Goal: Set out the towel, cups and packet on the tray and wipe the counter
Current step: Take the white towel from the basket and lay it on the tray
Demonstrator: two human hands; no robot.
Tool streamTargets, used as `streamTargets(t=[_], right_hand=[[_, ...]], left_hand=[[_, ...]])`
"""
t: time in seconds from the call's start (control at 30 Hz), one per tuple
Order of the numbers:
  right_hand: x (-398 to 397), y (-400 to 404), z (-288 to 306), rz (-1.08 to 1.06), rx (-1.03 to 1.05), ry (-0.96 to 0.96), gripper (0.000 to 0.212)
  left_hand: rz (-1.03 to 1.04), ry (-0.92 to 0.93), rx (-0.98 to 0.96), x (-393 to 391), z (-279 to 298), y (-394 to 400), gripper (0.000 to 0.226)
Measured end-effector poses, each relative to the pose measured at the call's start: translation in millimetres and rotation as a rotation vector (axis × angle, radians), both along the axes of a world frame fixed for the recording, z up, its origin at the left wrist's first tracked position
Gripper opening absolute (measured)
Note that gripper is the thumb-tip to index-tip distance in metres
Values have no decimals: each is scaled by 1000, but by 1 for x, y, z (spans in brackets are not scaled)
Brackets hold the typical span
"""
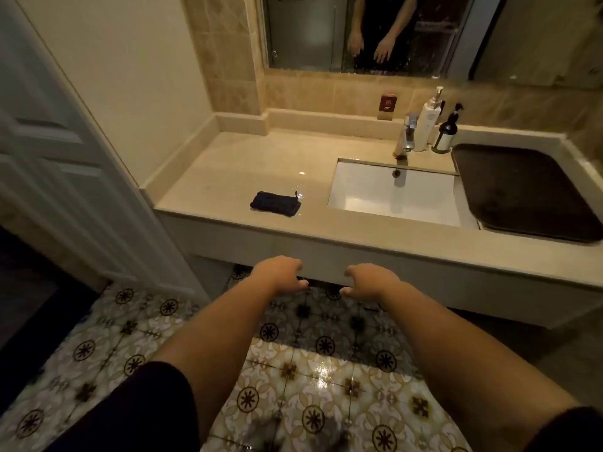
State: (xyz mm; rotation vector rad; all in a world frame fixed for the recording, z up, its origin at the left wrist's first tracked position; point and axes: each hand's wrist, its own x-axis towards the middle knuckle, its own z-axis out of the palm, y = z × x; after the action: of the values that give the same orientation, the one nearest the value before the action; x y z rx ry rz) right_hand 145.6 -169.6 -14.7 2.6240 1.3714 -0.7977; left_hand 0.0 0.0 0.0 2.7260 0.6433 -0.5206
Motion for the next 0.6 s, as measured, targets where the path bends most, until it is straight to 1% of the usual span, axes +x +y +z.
streamTargets(t=[0.2, 0.33, 0.43, 0.6], right_hand=[[-6, -16, -1, -71, -39, -20, 62], [-23, -24, 2, -163, -26, -44, 59], [-48, -30, -1, -237, 0, -101, 53], [-110, -57, -15, -477, 18, -185, 54]], left_hand=[[-61, 37, 1, -3, -15, -6, 46], [-119, 13, 5, -3, -19, 1, 49], [-227, 11, 31, -2, -23, 2, 48], [-493, -106, 106, -14, -35, -17, 42]])
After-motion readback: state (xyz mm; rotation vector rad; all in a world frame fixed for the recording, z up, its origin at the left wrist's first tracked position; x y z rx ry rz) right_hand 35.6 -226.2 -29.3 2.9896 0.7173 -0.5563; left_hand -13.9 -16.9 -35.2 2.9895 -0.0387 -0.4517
